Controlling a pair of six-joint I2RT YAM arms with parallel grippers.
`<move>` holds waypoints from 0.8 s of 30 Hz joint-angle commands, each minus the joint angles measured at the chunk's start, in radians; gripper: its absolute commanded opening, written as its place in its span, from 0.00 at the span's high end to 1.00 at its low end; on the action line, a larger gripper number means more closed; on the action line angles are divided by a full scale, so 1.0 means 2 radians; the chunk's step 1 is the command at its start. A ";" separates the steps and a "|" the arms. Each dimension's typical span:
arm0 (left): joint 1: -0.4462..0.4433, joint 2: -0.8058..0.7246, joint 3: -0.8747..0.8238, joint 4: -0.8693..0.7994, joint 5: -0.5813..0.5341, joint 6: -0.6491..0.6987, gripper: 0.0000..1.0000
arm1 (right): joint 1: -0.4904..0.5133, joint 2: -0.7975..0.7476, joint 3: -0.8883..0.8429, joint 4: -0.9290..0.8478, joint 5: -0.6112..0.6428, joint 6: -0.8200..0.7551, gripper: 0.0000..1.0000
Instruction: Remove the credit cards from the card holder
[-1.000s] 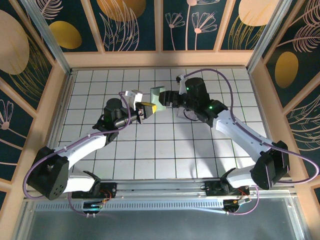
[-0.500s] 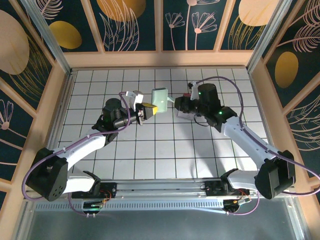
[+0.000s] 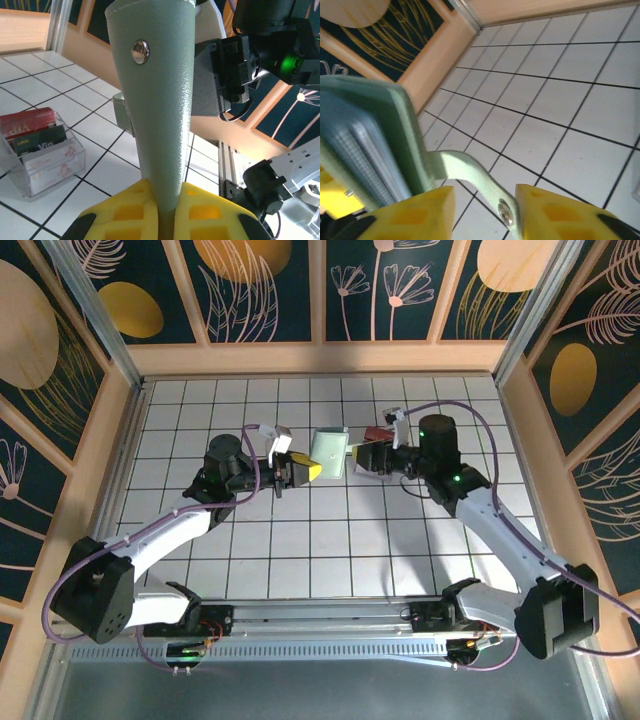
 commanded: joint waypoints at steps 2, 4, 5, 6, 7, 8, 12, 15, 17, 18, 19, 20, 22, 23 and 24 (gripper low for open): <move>-0.002 -0.012 0.023 0.039 0.050 0.010 1.00 | -0.007 -0.042 -0.025 0.048 -0.083 -0.040 0.50; -0.002 -0.011 0.024 0.045 0.059 0.006 1.00 | -0.008 -0.052 -0.033 0.061 -0.114 -0.045 0.45; -0.002 -0.010 0.026 0.044 0.061 0.006 1.00 | -0.008 -0.055 -0.037 0.066 -0.123 -0.047 0.43; -0.002 -0.010 0.028 0.041 0.064 0.007 1.00 | -0.008 -0.057 -0.041 0.069 -0.131 -0.050 0.41; -0.002 -0.009 0.030 0.039 0.069 0.007 1.00 | -0.008 -0.058 -0.042 0.072 -0.134 -0.052 0.40; -0.002 -0.008 0.032 0.039 0.076 0.006 1.00 | -0.008 -0.058 -0.043 0.073 -0.135 -0.053 0.39; -0.002 -0.009 0.034 0.041 0.095 0.000 1.00 | -0.008 -0.049 -0.040 0.078 -0.145 -0.057 0.42; -0.002 -0.016 0.028 0.046 0.097 -0.002 1.00 | -0.009 -0.046 -0.042 0.084 -0.146 -0.062 0.49; -0.003 -0.020 0.025 0.049 0.100 -0.004 1.00 | -0.010 -0.046 -0.045 0.091 -0.146 -0.063 0.53; -0.002 -0.022 0.024 0.049 0.101 -0.005 1.00 | -0.012 -0.046 -0.047 0.095 -0.146 -0.063 0.55; -0.002 -0.024 0.023 0.050 0.103 -0.006 1.00 | -0.014 -0.046 -0.049 0.101 -0.148 -0.062 0.58; -0.003 -0.026 0.022 0.052 0.105 -0.007 1.00 | -0.017 -0.046 -0.052 0.106 -0.152 -0.060 0.59; -0.002 -0.028 0.019 0.055 0.106 -0.009 1.00 | -0.023 -0.046 -0.059 0.125 -0.164 -0.054 0.63; -0.003 -0.029 0.019 0.055 0.106 -0.009 1.00 | -0.024 -0.047 -0.061 0.133 -0.170 -0.049 0.64; -0.003 -0.029 0.018 0.056 0.106 -0.010 1.00 | -0.026 -0.047 -0.064 0.142 -0.176 -0.046 0.67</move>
